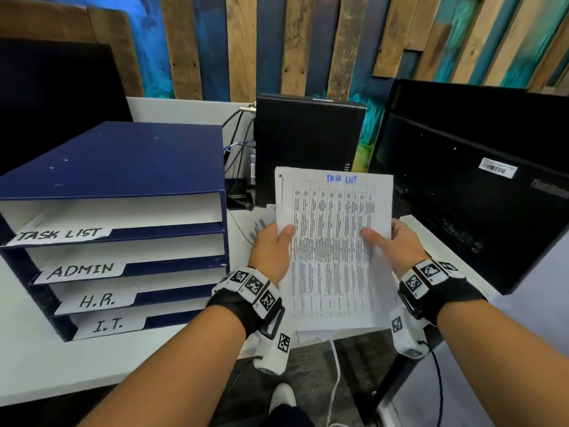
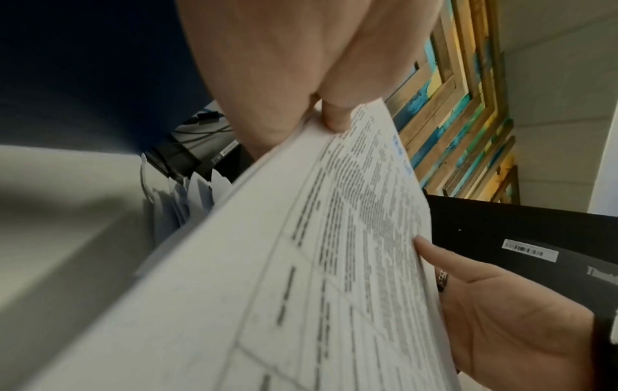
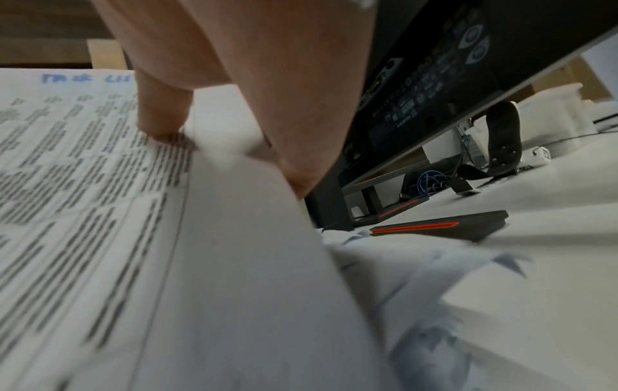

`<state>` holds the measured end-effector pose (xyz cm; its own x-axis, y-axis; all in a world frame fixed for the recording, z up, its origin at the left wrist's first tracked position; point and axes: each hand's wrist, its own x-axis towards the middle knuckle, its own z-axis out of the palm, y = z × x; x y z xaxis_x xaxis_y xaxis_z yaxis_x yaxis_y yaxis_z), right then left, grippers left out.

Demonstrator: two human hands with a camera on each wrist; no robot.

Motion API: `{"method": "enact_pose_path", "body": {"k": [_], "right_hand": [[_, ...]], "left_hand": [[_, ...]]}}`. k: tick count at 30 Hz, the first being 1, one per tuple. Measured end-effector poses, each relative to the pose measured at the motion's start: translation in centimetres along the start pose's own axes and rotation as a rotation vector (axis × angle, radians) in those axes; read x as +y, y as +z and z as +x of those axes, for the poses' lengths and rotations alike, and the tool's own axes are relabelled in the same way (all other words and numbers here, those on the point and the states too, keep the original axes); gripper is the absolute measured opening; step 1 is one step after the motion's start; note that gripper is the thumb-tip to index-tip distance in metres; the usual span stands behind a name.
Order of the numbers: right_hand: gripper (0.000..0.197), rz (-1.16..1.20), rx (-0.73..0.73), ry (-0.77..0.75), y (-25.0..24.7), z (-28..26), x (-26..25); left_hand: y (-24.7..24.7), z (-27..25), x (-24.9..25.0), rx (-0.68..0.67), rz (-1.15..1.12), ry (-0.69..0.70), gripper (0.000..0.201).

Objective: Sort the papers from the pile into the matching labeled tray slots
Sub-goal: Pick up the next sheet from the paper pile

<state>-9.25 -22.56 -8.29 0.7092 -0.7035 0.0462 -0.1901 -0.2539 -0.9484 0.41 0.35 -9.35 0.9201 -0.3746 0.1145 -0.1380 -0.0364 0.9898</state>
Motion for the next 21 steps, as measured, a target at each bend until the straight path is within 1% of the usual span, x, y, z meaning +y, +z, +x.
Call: {"method": "enact_pose_path", "body": {"k": [3,4,6,7,9,12,16,19,21], "right_hand": [[0.048,0.072,-0.047,0.001,-0.6,-1.5,-0.7],[0.049,0.098,-0.067,0.000,-0.7,-2.1,-0.9],[0.054,0.162,-0.113,-0.021,-0.9,-3.9,-1.6],[0.056,0.200,-0.133,-0.042,-0.8,-5.0,-1.9],[0.054,0.261,-0.165,-0.098,-0.3,-7.6,-2.8],[0.047,0.268,-0.171,-0.192,0.7,-11.2,-3.9],[0.047,0.279,-0.178,-0.257,2.9,-15.0,-4.8],[0.042,0.258,-0.217,-0.287,5.3,-17.0,-5.6],[0.039,0.212,-0.266,-0.302,7.2,-18.0,-6.0]], "left_hand": [[-1.1,-1.4,0.8,-0.017,0.002,0.043,0.041],[-1.5,-1.9,1.3,-0.015,0.023,0.058,0.039],[-2.4,-3.1,2.3,-0.014,0.026,0.096,0.024],[-2.7,-3.8,2.7,-0.018,0.022,0.112,0.020],[-3.8,-5.2,3.1,0.001,0.067,0.159,0.024],[-5.6,-6.9,3.3,0.081,0.175,0.218,0.025],[-8.5,-9.7,2.9,0.193,0.140,0.223,0.031],[-11.2,-11.6,3.0,0.284,0.145,0.209,0.025],[-13.5,-12.5,2.9,0.340,0.165,0.153,0.028]]}}
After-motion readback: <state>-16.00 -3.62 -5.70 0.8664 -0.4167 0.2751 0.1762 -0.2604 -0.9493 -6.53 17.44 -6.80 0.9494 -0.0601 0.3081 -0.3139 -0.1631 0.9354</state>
